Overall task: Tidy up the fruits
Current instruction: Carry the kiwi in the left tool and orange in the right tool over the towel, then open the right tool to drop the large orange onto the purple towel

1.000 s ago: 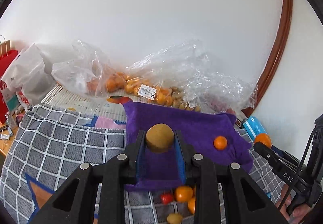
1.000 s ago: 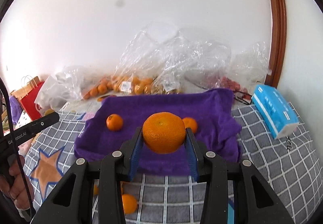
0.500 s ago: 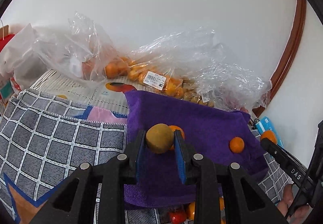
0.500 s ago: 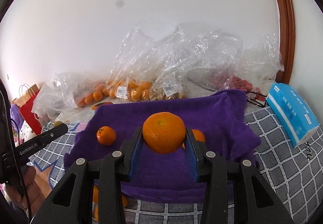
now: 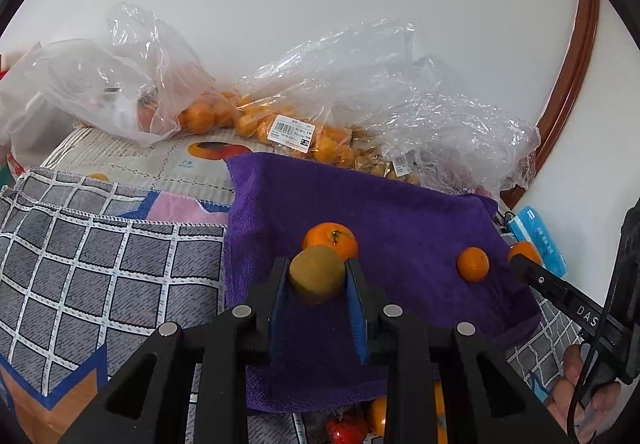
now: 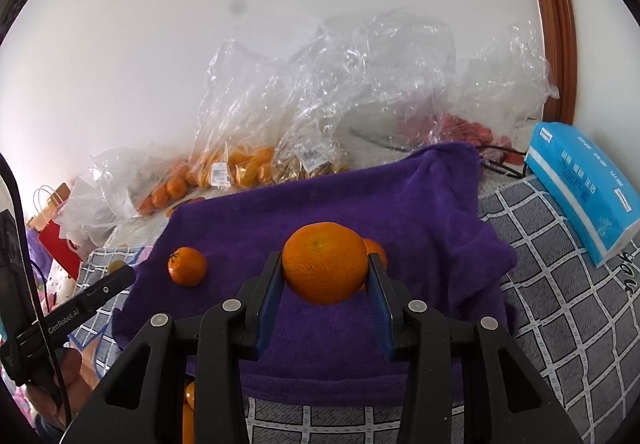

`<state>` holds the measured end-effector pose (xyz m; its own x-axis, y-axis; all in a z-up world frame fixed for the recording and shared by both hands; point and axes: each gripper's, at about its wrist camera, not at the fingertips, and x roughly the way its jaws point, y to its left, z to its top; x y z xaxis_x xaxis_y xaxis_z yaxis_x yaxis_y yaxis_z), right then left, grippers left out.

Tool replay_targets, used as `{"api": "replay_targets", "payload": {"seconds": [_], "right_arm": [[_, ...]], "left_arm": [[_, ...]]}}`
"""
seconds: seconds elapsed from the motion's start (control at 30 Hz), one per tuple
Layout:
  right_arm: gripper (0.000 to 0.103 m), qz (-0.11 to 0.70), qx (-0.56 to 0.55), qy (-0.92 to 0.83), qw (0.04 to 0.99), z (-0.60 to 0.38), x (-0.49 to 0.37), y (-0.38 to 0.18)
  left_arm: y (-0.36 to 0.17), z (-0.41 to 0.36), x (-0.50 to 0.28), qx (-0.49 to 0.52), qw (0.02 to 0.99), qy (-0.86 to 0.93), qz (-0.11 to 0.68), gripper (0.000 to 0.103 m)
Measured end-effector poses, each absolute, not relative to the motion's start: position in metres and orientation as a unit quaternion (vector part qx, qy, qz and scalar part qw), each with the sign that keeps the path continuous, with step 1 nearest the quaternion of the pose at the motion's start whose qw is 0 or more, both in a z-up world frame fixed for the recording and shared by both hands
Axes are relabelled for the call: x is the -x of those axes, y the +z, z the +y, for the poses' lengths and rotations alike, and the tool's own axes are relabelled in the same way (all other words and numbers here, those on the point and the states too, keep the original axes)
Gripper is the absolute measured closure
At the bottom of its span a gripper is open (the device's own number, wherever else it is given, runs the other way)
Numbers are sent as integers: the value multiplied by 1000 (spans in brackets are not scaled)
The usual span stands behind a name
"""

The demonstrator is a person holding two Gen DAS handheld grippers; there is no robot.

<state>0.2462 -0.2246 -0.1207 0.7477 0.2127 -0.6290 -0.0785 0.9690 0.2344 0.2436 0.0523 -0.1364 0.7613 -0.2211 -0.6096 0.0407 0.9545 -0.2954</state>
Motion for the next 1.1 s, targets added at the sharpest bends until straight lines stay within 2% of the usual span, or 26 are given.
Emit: {"api": "replay_targets", "payload": {"seconds": [1.1], "right_arm": [[62, 412, -81, 60, 906, -211, -262, -163]], "left_arm": [[-153, 47, -251, 133, 920, -74, 362, 77]]}}
